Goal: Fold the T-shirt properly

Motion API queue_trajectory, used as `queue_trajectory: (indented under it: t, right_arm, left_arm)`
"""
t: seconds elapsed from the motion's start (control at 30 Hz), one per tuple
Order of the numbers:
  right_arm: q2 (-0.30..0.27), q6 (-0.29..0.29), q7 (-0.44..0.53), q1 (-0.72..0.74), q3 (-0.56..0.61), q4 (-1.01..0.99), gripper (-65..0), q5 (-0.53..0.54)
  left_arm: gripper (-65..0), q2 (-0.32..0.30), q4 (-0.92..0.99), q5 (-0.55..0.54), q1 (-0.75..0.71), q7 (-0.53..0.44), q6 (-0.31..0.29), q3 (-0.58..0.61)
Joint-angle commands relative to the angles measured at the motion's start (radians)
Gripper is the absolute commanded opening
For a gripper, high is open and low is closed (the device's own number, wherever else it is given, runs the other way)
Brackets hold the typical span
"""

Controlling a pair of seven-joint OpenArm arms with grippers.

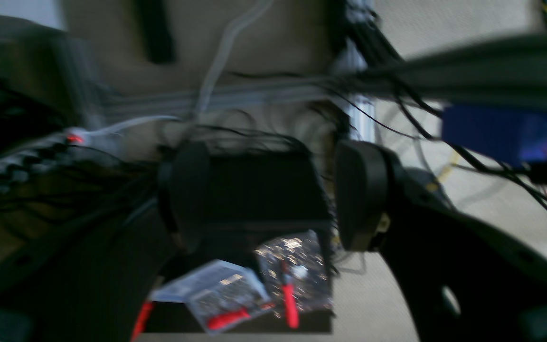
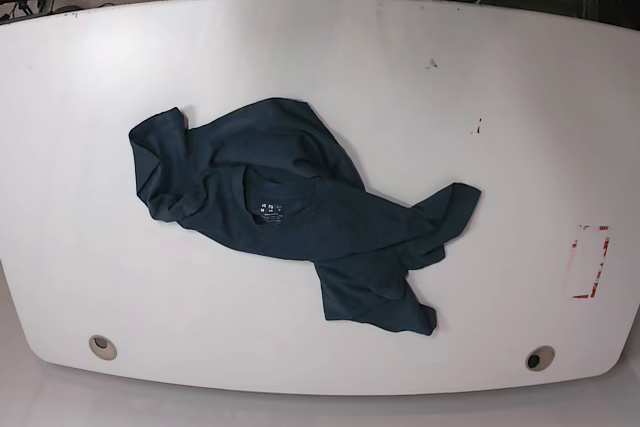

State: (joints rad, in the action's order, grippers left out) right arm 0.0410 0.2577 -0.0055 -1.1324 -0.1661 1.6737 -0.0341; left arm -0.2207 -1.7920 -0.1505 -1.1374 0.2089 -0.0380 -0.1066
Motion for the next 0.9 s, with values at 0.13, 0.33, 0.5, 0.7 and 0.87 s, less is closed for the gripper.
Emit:
queue_trajectory:
  t: [0.13, 0.33, 0.5, 0.7, 0.87]
  right_arm:
    - [-0.008, 0.002, 0.017, -0.080, -0.003, 0.118, -51.4, 0.079]
    - [-0.011, 0.002, 0.017, -0.142, -0.003, 0.250, -51.4, 0.084]
    - [-0.011, 0.002, 0.017, -0.142, -0.003, 0.326, -51.4, 0.084]
    - [-0.013, 0.002, 0.017, -0.071, -0.013, 0.351, -51.4, 0.081]
    - [-0.014, 0.002, 0.017, 0.041, -0.039, 0.346, -51.4, 0.076]
  left_arm:
    - [-26.5, -0.001, -0.139, -0.001, -0.069, -0.018, -0.004, -0.063]
    - [-26.5, -0.001, -0.188, -0.002, -0.106, -0.018, -0.004, -0.098]
    - [-26.5, -0.001, -0.203, -0.002, -0.106, -0.018, -0.004, -0.100]
    - [-26.5, 0.001, -0.205, -0.002, -0.065, -0.018, -0.004, -0.095]
    - [-26.1, 0.007, -0.205, -0.002, -0.013, -0.018, -0.004, -0.092]
